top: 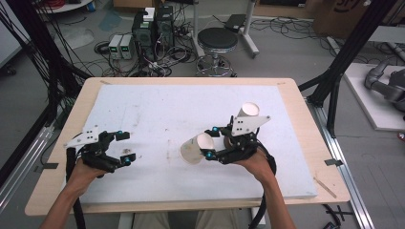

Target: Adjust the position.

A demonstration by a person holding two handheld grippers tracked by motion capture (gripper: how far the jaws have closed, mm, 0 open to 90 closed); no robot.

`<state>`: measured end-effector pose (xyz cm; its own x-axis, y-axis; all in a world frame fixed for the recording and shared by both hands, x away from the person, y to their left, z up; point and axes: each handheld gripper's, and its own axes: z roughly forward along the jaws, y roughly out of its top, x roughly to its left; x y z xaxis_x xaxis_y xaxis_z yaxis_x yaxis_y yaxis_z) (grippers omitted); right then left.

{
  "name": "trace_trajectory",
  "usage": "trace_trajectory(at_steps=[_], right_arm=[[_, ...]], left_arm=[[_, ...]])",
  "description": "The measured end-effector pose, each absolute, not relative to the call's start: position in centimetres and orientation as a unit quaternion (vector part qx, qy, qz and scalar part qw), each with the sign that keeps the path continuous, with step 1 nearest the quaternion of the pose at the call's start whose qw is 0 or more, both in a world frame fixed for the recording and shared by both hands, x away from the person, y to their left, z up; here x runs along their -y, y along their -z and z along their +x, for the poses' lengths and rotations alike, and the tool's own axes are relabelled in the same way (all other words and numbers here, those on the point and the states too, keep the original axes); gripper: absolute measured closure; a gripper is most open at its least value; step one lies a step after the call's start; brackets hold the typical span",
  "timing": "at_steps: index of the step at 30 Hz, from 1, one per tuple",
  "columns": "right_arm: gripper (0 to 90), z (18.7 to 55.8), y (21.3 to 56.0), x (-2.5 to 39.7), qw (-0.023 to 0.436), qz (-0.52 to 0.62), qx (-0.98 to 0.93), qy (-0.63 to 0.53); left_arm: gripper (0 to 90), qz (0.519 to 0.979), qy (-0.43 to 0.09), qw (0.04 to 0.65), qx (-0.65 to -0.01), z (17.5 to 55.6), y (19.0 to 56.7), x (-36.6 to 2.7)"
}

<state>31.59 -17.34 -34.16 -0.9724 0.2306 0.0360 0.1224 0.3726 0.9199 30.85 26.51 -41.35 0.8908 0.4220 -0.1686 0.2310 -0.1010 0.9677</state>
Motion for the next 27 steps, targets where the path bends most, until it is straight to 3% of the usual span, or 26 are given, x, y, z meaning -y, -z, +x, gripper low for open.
trace_trajectory(at_steps=[27], right_arm=[[37.4, 31.7, 34.1, 16.1, 0.038, 0.093, -0.823, -0.559]], left_arm=[[8.2, 0.759, -0.025, 0.636, -0.138, 32.1, 39.3, -19.5]])
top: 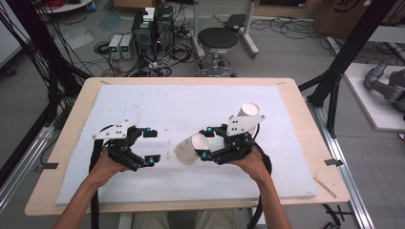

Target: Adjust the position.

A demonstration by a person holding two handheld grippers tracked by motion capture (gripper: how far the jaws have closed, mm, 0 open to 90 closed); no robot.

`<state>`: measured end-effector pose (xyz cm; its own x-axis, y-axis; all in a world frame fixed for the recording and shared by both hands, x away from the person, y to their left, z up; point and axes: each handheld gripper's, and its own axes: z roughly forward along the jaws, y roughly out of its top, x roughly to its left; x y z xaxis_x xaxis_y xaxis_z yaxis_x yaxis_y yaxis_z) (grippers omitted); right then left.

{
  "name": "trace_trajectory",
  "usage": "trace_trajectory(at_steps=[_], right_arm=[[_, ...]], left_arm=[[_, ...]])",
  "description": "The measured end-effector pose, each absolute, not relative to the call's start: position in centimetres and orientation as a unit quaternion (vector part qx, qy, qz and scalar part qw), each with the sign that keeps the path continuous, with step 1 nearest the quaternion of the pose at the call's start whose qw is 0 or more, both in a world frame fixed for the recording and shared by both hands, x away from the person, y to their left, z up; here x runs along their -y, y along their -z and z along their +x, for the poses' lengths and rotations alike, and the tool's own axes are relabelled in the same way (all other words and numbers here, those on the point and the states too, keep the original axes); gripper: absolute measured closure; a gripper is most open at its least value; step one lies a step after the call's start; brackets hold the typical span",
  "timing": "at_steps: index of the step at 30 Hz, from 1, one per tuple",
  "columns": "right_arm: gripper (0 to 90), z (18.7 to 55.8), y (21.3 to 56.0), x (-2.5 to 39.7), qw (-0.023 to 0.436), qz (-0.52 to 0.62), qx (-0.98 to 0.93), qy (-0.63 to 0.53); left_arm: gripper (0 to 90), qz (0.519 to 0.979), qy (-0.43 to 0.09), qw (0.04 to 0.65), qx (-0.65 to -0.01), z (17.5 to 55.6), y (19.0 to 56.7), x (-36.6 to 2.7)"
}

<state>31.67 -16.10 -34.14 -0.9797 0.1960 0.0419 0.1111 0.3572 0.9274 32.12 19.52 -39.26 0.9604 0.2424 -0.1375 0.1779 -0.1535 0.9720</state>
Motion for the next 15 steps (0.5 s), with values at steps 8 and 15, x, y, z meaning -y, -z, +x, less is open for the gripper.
trace_trajectory(at_steps=[8, 15], right_arm=[[37.4, 31.7, 34.2, 15.7, 0.033, 0.087, -0.823, -0.561], [37.4, 31.7, 34.3, 15.6, 0.025, 0.085, -0.823, -0.561]], left_arm=[[8.1, 0.76, -0.009, 0.64, -0.114, 32.3, 39.1, -17.2], [8.1, 0.761, 0.002, 0.642, -0.089, 32.4, 38.8, -15.4]])
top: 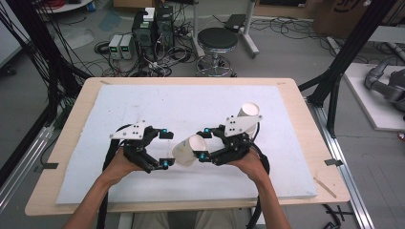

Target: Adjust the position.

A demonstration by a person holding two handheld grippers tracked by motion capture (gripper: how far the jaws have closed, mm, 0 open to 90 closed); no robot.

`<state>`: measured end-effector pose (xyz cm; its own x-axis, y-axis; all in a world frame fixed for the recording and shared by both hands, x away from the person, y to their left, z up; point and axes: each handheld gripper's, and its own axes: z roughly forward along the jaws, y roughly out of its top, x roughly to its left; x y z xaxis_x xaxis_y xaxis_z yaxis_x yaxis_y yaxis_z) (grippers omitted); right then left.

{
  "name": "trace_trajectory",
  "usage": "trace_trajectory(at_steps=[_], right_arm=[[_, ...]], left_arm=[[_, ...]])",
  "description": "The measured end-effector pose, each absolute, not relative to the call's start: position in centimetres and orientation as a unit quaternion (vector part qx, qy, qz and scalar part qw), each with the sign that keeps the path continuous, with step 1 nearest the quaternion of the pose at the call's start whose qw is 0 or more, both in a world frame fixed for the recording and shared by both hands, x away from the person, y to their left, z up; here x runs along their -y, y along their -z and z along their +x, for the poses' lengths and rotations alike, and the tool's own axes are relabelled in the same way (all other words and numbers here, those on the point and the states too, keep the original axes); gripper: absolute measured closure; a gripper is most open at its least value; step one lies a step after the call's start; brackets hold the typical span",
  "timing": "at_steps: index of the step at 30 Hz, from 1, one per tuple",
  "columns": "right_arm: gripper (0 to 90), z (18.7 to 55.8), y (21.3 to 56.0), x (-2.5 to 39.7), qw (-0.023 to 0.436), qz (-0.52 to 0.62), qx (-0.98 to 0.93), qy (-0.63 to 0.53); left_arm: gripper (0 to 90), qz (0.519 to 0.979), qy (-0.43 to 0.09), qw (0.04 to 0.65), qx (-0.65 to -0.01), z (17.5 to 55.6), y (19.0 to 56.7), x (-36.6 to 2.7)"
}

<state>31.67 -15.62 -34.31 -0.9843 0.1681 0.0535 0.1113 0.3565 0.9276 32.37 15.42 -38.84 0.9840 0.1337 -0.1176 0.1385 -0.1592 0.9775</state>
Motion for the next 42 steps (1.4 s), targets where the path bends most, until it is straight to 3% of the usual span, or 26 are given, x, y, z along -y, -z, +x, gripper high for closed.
trace_trajectory(at_steps=[22, 42], right_arm=[[37.4, 31.6, 34.4, 15.1, 0.021, 0.078, -0.824, -0.561], [37.4, 31.4, 34.2, 15.2, 0.019, 0.072, -0.817, -0.572]], left_arm=[[7.3, 0.771, 0.023, 0.633, -0.067, 32.6, 39.2, -11.7], [8.1, 0.786, 0.021, 0.614, -0.073, 33.0, 39.7, -11.2]])
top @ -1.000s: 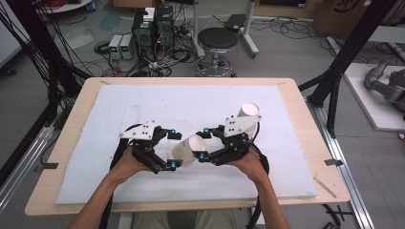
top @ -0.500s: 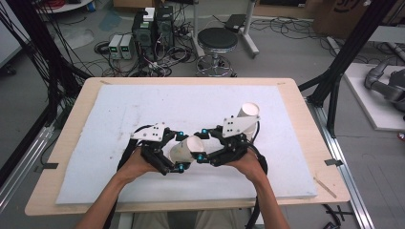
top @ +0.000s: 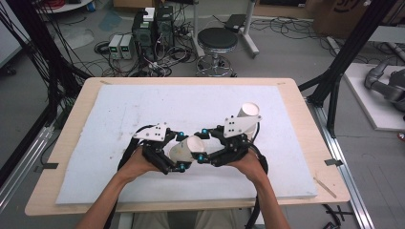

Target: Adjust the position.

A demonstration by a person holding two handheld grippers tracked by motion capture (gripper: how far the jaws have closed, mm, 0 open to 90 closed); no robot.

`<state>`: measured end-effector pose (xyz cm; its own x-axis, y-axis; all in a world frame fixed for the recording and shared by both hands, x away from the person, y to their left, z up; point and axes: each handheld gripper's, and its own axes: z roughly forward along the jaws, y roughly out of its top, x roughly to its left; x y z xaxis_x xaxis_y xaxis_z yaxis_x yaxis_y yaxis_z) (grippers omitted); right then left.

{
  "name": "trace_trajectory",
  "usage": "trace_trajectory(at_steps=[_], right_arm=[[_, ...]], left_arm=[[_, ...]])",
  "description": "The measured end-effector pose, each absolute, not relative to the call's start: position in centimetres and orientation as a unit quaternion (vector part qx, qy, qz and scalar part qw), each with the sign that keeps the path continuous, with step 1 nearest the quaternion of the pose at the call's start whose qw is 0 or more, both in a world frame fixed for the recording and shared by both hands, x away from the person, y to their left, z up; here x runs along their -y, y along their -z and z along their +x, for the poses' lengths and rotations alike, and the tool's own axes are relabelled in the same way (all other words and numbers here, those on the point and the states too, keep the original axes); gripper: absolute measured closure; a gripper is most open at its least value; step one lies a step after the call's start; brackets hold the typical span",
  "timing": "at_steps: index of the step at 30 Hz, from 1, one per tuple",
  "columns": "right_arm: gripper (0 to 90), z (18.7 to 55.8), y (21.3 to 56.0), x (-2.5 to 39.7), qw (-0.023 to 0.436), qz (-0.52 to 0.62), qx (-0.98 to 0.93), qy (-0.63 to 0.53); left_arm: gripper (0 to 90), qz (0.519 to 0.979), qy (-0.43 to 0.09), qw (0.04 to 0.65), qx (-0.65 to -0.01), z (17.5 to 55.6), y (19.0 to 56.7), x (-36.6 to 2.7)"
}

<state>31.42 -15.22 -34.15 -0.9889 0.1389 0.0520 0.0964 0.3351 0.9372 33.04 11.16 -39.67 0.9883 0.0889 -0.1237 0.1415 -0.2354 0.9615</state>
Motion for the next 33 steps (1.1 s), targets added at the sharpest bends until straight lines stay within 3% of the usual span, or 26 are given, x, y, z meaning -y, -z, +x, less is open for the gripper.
trace_trajectory(at_steps=[5, 19, 29, 31, 33], right_arm=[[37.4, 31.34, 34.13, 15.25, 0.016, 0.074, -0.818, -0.57], [37.5, 31.45, 34.27, 15.2, 0.013, 0.072, -0.819, -0.569], [37.5, 31.51, 34.36, 15.26, 0.013, 0.071, -0.82, -0.568], [34.8, 31.48, 34.41, 15.23, 0.014, 0.069, -0.821, -0.567], [20.7, 31.47, 34.45, 15.15, 0.013, 0.062, -0.819, -0.57]], left_arm=[[9.6, 0.787, 0.022, 0.613, -0.067, 32.98, 39.7, -11.14], [27.1, 0.787, 0.02, 0.616, -0.036, 32.65, 39.75, -11.59], [29.9, 0.788, 0.018, 0.614, -0.032, 32.58, 39.75, -11.58], [29.9, 0.789, 0.018, 0.613, -0.032, 32.6, 39.75, -11.59], [29.9, 0.789, 0.017, 0.613, -0.035, 32.63, 39.75, -11.62]])
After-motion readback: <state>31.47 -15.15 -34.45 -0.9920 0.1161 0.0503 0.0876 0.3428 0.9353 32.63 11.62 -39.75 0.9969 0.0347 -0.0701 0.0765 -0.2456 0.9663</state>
